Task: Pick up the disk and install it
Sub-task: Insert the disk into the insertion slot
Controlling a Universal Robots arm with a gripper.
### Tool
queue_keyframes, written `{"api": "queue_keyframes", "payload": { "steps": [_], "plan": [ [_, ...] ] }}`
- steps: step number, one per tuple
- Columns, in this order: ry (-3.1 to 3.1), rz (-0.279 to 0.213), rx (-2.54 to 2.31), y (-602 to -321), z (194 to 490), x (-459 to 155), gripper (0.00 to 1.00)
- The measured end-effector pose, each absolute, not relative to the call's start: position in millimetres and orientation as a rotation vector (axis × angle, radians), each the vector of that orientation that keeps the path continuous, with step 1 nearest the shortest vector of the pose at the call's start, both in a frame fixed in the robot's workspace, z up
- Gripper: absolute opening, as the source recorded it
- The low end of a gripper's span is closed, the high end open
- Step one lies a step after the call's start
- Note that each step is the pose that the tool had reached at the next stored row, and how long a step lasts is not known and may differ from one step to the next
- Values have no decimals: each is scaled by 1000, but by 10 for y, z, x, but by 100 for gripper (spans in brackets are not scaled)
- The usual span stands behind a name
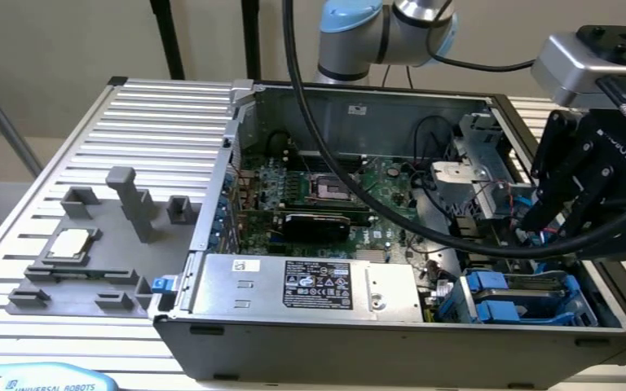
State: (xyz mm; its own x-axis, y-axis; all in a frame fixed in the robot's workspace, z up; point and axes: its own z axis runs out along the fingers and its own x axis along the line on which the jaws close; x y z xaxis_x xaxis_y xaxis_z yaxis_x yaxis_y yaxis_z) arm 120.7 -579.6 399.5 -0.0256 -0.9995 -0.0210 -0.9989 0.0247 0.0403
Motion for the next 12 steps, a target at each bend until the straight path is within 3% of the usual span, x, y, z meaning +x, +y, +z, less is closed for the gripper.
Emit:
{"api": "queue_keyframes", "payload": {
  "steps": [12],
  "plan": [
    [-2239, -68, 2183, -5796, 3962, 1444, 41]
  ]
}}
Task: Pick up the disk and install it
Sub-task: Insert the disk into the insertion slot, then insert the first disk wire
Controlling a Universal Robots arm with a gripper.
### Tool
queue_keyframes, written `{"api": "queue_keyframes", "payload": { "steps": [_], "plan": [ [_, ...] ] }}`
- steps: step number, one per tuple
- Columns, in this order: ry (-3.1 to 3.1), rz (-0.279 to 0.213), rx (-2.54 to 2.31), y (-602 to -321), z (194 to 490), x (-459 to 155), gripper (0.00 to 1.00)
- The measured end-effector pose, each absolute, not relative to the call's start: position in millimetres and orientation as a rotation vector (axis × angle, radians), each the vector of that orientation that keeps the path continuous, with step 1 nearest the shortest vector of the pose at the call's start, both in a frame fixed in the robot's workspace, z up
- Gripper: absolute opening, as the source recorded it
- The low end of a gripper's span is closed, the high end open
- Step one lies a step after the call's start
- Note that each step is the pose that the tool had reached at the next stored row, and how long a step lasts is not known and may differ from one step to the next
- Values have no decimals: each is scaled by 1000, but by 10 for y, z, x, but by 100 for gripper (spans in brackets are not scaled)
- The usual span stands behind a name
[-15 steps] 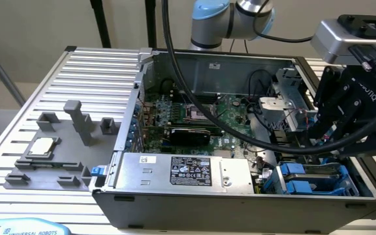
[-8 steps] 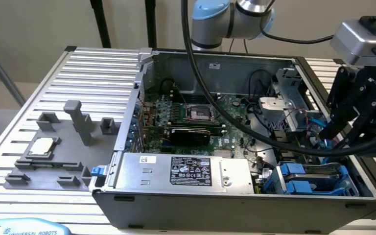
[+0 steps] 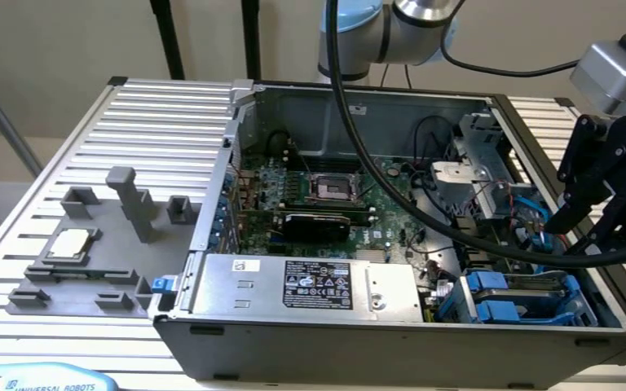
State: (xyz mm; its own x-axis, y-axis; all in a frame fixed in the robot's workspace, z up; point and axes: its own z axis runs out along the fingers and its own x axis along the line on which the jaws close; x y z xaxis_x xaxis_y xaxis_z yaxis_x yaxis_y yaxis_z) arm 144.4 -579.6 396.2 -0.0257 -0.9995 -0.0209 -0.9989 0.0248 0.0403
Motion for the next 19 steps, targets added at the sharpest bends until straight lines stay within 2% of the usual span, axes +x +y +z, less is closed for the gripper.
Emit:
{"api": "queue_keyframes", "payload": {
  "steps": [19],
  "plan": [
    [-2239, -68, 2184, -5795, 3961, 1449, 41]
  ]
}}
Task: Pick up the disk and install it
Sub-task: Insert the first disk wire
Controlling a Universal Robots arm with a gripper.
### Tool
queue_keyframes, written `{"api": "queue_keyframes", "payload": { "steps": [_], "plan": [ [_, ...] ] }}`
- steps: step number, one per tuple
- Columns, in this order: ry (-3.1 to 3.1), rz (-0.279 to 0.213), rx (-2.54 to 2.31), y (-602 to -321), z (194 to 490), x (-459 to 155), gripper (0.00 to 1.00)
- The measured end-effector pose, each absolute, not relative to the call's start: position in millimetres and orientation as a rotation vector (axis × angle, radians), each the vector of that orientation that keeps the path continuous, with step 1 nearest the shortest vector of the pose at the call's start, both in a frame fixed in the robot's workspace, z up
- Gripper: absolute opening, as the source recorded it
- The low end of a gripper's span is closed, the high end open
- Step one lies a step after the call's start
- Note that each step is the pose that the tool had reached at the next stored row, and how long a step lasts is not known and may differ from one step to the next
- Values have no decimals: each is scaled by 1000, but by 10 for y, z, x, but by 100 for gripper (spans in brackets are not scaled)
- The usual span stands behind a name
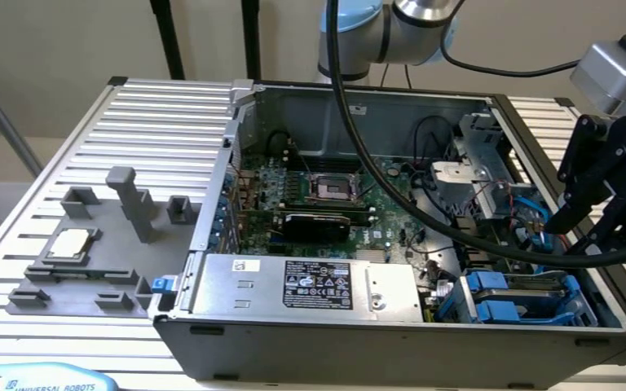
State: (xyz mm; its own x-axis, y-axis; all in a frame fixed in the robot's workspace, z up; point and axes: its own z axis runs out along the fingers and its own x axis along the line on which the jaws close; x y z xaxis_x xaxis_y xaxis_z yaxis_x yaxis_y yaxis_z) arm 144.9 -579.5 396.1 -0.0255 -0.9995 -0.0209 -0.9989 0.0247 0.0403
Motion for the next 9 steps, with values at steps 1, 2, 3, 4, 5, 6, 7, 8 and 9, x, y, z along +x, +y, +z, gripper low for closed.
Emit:
{"api": "queue_keyframes", "payload": {
  "steps": [1, 2, 3, 4, 5, 6, 7, 8, 9],
  "plan": [
    [-2239, -68, 2184, -5795, 3959, 1462, 41],
    [-2239, -68, 2184, -5796, 3954, 1475, 41],
    [-2238, -68, 2185, -5795, 3945, 1485, 41],
    [-2238, -69, 2186, -5795, 3932, 1492, 41],
    [-2237, -69, 2187, -5796, 3917, 1499, 41],
    [-2235, -69, 2189, -5795, 3902, 1503, 41],
    [-2233, -69, 2192, -5796, 3887, 1507, 41],
    [-2230, -69, 2195, -5796, 3873, 1511, 41],
    [-2226, -69, 2199, -5795, 3860, 1516, 41]
  ]
}}
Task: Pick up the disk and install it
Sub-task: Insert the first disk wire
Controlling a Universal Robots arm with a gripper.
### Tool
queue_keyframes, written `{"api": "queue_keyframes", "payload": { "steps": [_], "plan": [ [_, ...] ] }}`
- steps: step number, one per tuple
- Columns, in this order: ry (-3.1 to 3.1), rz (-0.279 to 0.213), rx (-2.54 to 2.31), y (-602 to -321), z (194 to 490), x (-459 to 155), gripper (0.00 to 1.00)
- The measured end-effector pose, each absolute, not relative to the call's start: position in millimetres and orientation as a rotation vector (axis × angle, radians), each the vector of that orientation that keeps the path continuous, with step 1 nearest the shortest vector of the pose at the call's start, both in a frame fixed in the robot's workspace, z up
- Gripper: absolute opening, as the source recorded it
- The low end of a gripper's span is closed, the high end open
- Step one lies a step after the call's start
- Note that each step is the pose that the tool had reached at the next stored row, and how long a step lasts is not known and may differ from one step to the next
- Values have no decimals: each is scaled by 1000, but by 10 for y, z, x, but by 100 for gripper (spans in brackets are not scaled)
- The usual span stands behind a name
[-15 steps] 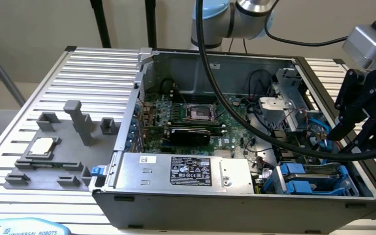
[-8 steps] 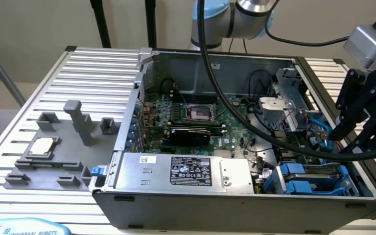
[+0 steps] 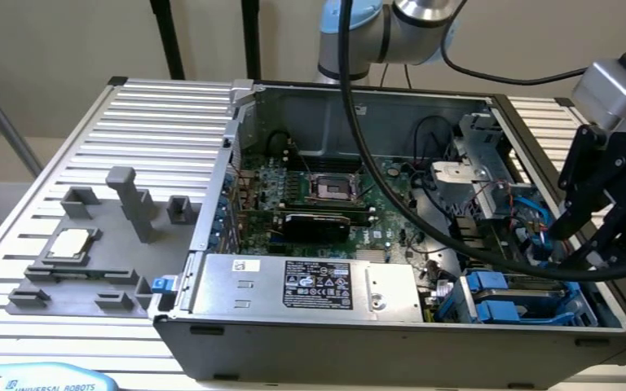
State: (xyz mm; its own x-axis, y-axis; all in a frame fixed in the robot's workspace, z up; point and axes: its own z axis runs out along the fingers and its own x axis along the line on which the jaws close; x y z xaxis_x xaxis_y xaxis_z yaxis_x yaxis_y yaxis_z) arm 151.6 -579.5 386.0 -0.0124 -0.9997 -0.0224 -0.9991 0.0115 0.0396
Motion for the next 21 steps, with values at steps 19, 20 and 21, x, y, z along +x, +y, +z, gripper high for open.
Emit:
{"api": "queue_keyframes", "payload": {
  "steps": [19, 20, 21],
  "plan": [
    [-2174, -59, 2257, -5656, 3536, 1665, 41],
    [-2172, -58, 2260, -5639, 3524, 1661, 41],
    [-2170, -58, 2262, -5622, 3514, 1656, 41]
  ]
}}
